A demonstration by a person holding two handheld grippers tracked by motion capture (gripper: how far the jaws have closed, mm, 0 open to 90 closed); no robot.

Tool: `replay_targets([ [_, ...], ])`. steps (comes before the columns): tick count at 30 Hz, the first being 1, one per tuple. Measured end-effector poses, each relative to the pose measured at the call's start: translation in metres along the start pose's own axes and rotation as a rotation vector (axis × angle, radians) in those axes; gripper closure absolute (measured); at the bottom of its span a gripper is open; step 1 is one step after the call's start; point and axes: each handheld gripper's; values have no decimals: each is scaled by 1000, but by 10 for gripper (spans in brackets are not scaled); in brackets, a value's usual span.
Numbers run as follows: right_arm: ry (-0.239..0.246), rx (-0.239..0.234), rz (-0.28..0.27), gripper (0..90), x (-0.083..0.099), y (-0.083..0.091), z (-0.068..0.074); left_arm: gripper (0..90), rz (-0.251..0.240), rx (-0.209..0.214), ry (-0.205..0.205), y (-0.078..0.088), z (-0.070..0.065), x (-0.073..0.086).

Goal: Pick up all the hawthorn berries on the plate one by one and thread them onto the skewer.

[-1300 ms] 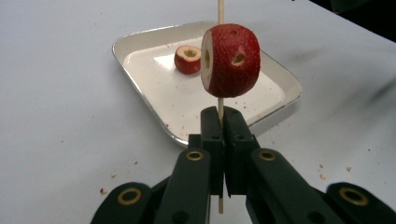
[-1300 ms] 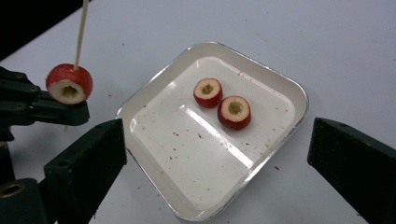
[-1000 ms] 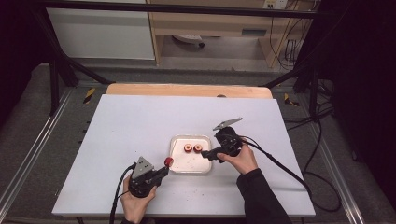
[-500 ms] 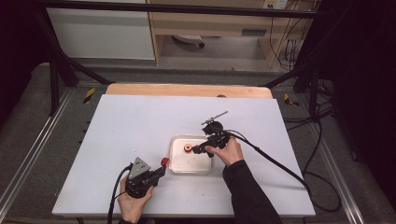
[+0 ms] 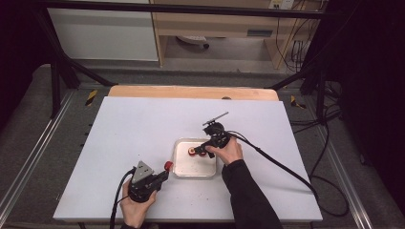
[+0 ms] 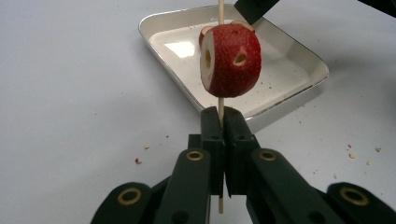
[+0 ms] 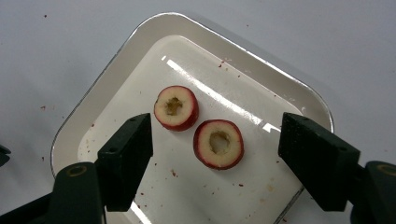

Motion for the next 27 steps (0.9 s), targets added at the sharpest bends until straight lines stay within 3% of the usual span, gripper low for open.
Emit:
replay_targets([
  [15, -87, -11, 57, 419, 0, -9, -5, 881, 3, 0, -3, 0, 1, 1],
  [27, -100, -15, 74, 534, 0, -16, -7, 881, 5, -3, -9, 1, 2, 1],
])
Point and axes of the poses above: each handheld gripper's, and its own axes: y roughly backward along the jaws, x roughly out of its underside, z roughly to its left, and after that the axes turned 7 degrees about y, right-handed
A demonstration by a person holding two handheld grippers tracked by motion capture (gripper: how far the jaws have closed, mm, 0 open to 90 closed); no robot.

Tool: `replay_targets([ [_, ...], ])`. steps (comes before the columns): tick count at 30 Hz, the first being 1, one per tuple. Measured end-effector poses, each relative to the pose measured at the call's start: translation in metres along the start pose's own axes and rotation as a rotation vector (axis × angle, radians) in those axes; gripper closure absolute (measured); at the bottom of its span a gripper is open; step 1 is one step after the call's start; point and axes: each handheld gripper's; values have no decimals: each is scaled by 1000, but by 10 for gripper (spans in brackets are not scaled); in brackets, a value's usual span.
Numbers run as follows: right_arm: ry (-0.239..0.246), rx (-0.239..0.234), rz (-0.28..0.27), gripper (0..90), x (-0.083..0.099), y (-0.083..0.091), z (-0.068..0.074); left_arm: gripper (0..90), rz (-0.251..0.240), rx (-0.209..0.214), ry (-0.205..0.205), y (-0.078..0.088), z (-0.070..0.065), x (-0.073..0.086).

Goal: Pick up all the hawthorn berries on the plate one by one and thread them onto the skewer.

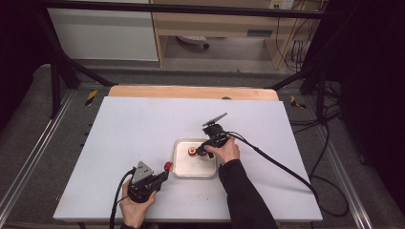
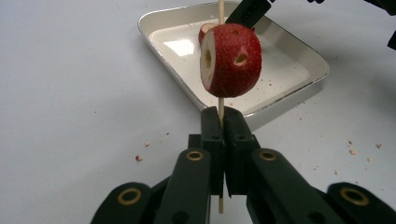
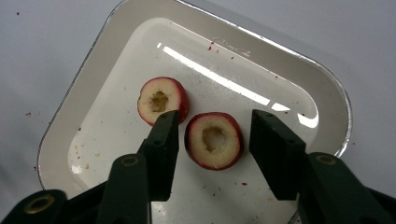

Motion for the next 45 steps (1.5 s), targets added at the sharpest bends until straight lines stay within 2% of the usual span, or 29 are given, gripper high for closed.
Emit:
replay_targets([
  [5, -4, 5, 0, 590, 0, -1, 0, 881, 0, -1, 1, 0, 0, 0],
  [11, -17, 3, 2, 599, 0, -1, 0, 881, -1, 0, 0, 0, 0, 0],
  [18, -26, -22, -56, 601, 2, 12, 5, 881, -7, 2, -2, 1, -2, -1],
  [23, -38, -62, -150, 602, 6, 30, 9, 881, -12, 6, -7, 1, -6, -2],
  [28, -64, -110, -273, 602, 16, 47, 9, 881, -22, 13, -10, 0, -12, -3],
  [29, -77, -133, -333, 602, 21, 53, 9, 881, -26, 17, -6, -1, -13, -3],
  [30, -77, -133, -333, 602, 21, 53, 9, 881, -32, 17, -5, -1, -15, -4],
  [31, -88, -155, -396, 602, 26, 57, 10, 881, -33, 19, -4, -2, -17, -4],
  [32, -91, -163, -426, 602, 29, 59, 10, 880, -35, 21, -4, -3, -19, -5],
  [33, -91, -163, -426, 602, 29, 59, 10, 880, -36, 22, -1, -4, -21, -5],
  [34, -106, -183, -489, 602, 34, 62, 11, 880, -38, 26, 4, -5, -25, -6],
  [40, -143, -223, -657, 602, 46, 66, 14, 880, -49, 42, 22, -12, -38, -7],
  [41, -147, -230, -682, 602, 48, 66, 14, 880, -49, 42, 22, -12, -38, -7],
  [42, -147, -230, -682, 602, 48, 66, 14, 880, -49, 43, 25, -13, -40, -7],
  [43, -155, -237, -726, 602, 51, 66, 15, 880, -52, 53, 34, -15, -42, -7],
  [45, -163, -245, -759, 602, 53, 66, 16, 880, -54, 58, 43, -17, -46, -7],
])
Point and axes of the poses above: each handheld gripper's, and its own axes: y roughly backward along the jaws, x roughly out of its underside, z roughly to its left, and after that the axes turned 7 degrees about y, right-handed
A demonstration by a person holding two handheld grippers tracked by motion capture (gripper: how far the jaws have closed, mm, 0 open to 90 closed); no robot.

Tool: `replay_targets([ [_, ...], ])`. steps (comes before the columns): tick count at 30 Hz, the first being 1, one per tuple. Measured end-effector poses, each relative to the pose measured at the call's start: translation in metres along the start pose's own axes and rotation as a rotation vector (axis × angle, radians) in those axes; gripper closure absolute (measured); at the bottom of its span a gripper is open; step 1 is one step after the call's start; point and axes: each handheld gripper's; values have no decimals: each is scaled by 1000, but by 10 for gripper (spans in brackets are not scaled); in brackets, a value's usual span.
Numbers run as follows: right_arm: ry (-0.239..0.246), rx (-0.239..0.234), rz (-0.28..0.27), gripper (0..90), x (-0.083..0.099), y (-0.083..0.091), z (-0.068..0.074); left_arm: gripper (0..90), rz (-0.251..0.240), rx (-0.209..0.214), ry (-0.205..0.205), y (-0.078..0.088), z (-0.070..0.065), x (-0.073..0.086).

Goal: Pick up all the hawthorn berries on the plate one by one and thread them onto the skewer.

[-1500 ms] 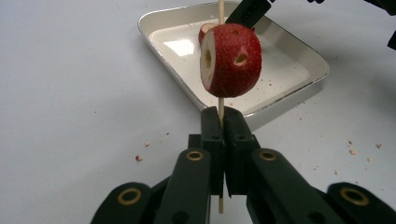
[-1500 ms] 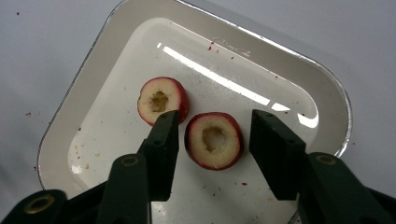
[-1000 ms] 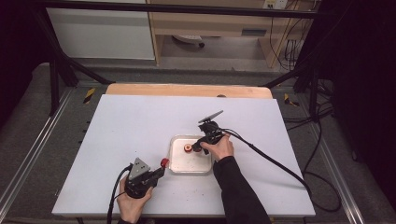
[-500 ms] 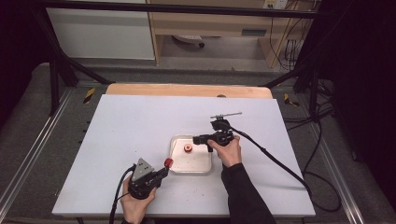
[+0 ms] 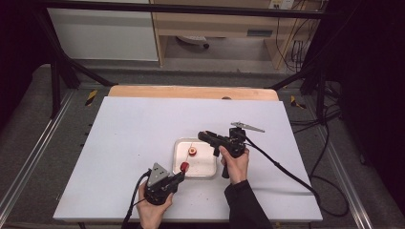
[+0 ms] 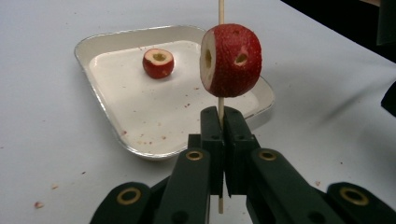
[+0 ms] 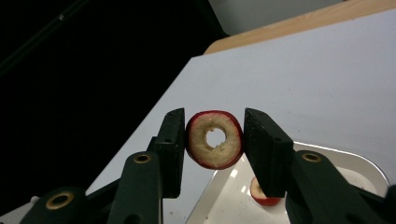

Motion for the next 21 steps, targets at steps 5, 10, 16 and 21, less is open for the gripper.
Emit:
replay_targets([
  [5, -6, -11, -65, 603, 4, 1, 1, 880, -5, 10, 26, -5, -8, -1],
  [10, -3, -19, -136, 603, 9, 1, 5, 880, -1, 18, 48, -13, -15, -2],
  [16, -11, -38, -178, 603, 10, 2, 8, 880, -10, 31, 62, -20, -23, -3],
  [21, -13, -48, -183, 603, 12, 2, 10, 881, -17, 35, 72, -22, -25, -4],
])
Point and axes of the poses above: each handheld gripper's, and its own axes: y roughly backward along the jaws, x roughly out of its underside, z roughly to its left, and after that the axes turned 7 degrees about y, right-handed
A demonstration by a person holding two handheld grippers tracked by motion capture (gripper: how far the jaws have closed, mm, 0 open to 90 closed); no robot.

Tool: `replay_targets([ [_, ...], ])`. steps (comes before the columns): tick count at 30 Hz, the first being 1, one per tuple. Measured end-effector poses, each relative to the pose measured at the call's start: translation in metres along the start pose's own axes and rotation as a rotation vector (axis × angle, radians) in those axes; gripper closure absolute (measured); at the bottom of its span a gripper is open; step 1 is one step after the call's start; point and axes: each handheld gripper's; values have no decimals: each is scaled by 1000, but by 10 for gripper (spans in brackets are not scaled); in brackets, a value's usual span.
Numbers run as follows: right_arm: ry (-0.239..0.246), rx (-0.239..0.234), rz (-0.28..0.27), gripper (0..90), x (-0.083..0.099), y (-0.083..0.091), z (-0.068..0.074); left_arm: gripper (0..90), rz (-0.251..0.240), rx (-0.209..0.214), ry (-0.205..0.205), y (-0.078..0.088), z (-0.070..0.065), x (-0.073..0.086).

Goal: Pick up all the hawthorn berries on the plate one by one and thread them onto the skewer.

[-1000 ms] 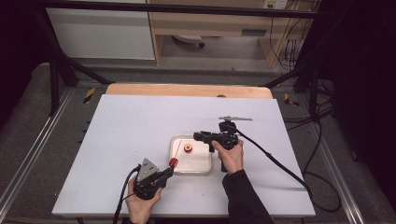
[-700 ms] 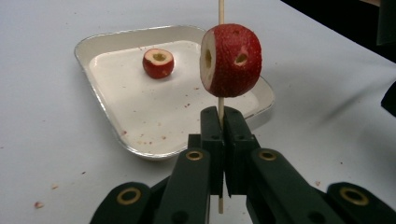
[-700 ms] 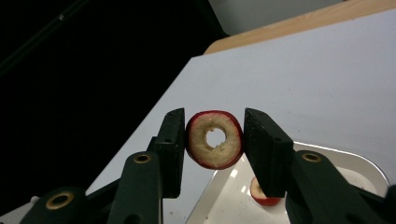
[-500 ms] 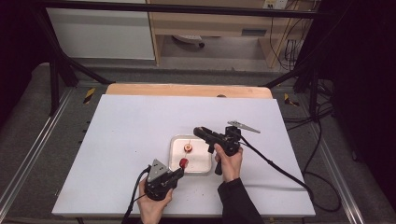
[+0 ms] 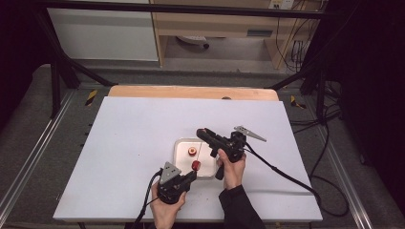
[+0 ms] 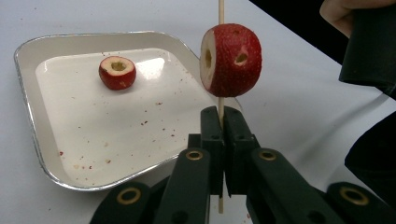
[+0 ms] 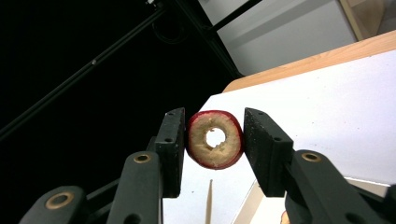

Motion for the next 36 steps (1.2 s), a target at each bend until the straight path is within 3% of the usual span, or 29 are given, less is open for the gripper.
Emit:
replay_targets([
  [15, 10, -9, -5, 603, 1, 1, 1, 881, -11, 13, 30, 0, 2, -1],
  [24, 15, -14, 10, 603, 3, 0, 1, 881, -17, 28, 68, -1, 3, -3],
  [36, 66, -17, 46, 606, 11, 0, 3, 883, -6, 48, 108, -3, 5, -7],
])
Point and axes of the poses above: each handheld gripper's, and its own axes: y roughly backward along the jaws, x roughly out of its underside, z roughly to its left, and after that the axes turned 7 degrees about y, right-handed
